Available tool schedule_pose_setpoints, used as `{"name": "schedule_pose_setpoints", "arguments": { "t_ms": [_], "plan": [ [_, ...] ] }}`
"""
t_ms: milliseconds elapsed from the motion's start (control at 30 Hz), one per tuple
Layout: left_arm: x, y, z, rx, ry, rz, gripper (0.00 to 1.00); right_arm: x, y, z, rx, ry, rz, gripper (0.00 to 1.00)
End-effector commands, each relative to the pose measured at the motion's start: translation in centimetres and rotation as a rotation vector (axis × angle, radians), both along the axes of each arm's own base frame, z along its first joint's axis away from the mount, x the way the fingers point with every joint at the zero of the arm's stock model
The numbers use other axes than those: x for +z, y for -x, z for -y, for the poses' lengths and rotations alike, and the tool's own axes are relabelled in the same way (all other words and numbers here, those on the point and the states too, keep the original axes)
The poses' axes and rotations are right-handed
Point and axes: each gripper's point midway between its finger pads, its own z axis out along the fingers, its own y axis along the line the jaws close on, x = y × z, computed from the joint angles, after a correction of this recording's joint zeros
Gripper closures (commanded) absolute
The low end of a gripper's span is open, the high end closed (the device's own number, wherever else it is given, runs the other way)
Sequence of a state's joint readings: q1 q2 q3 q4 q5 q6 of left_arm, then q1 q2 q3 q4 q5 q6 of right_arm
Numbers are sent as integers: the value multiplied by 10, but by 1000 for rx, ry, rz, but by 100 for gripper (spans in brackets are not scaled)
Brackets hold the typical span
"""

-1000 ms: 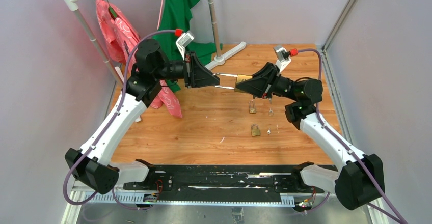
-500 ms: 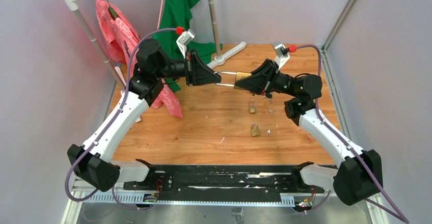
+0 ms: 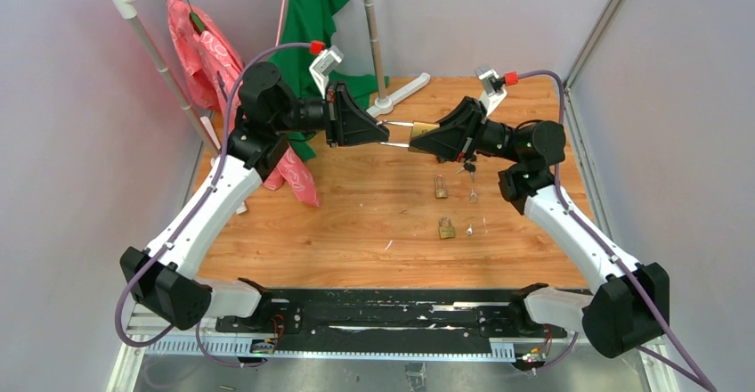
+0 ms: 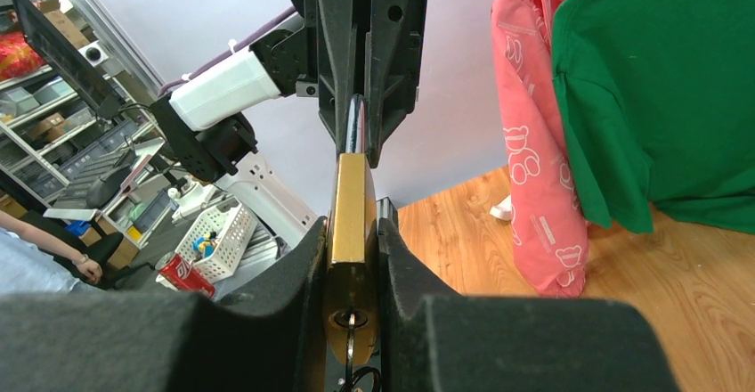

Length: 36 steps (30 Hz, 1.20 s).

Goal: Lock with the key
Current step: Lock the lock.

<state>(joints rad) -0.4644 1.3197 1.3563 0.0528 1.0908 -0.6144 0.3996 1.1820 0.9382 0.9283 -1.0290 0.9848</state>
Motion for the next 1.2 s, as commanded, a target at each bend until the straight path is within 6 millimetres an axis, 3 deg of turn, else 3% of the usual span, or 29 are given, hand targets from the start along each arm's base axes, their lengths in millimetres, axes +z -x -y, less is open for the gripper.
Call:
{"name": "schedule_pose_setpoints", "arguments": {
  "t_ms": [0, 233, 367, 433, 467, 500, 600, 700, 767, 1033, 1167],
  "plan": [
    [-41, 32, 52, -181, -69, -110, 100, 6, 39, -38, 166, 8, 34, 100],
    [-50, 34, 54, -200, -125, -107, 100, 4, 36, -39, 153, 29, 28, 100],
    [-56, 22, 42, -136, -205, -70, 100, -11, 34, -37, 139, 92, 11, 100],
    [-59, 3, 34, -28, -221, -98, 100, -21, 27, -35, 125, 117, -26, 97],
    [-59, -6, 27, 26, -225, -106, 100, -29, 22, -34, 109, 133, -61, 73],
    [-61, -13, 23, 62, -234, -117, 100, -36, 14, -31, 75, 143, -99, 59],
    [-65, -19, 16, 109, -254, -129, 100, -60, -9, -16, -67, 175, -192, 30],
    [-66, -15, 15, 104, -263, -141, 100, -82, -21, 2, -196, 222, -250, 27],
    [-62, -11, 15, 91, -250, -142, 100, -84, -19, 10, -218, 219, -246, 26],
    [-45, 14, 5, -52, -305, -56, 100, -105, -5, 34, -243, 288, -215, 24],
    [-44, 16, -2, -36, -350, -15, 100, -116, 7, 41, -254, 294, -177, 24]
  ]
}}
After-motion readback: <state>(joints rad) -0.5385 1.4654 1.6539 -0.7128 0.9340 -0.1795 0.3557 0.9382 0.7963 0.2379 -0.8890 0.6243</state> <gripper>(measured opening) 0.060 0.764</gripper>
